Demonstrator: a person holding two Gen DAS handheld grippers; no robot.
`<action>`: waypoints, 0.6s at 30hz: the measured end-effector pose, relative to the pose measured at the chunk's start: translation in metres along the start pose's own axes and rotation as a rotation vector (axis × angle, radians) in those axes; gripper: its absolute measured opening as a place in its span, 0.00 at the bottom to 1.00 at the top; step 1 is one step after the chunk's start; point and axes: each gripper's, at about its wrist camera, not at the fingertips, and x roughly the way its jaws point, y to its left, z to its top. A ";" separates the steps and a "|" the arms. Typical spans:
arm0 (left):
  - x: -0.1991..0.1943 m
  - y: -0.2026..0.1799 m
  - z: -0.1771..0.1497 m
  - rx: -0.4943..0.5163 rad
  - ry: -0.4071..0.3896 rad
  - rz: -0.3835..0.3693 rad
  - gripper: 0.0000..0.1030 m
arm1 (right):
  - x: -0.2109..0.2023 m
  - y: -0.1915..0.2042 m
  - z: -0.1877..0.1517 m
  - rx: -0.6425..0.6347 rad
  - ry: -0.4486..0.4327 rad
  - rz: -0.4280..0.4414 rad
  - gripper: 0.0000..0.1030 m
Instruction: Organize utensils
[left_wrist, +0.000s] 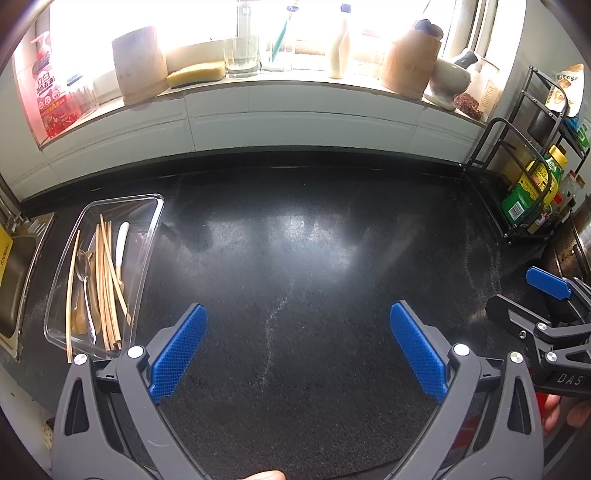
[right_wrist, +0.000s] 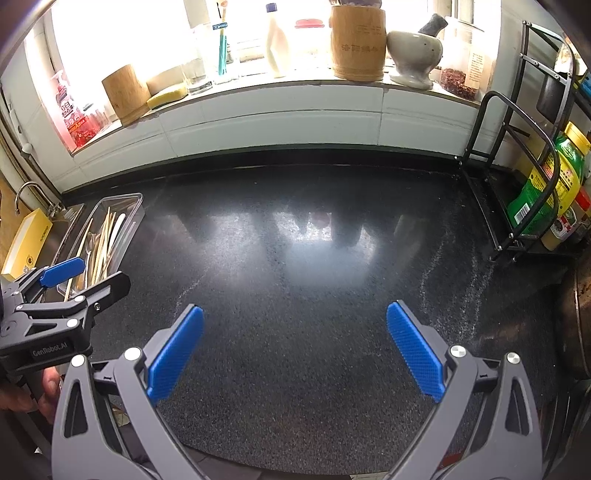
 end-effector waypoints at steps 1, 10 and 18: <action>0.000 0.000 0.001 0.001 0.000 -0.001 0.94 | 0.001 0.000 0.001 0.000 0.000 0.000 0.93; 0.004 0.001 0.005 0.002 0.003 0.007 0.94 | 0.005 0.001 0.005 -0.009 0.004 0.003 0.93; 0.008 0.000 0.010 0.010 0.011 0.010 0.94 | 0.010 0.003 0.009 -0.013 0.009 0.005 0.93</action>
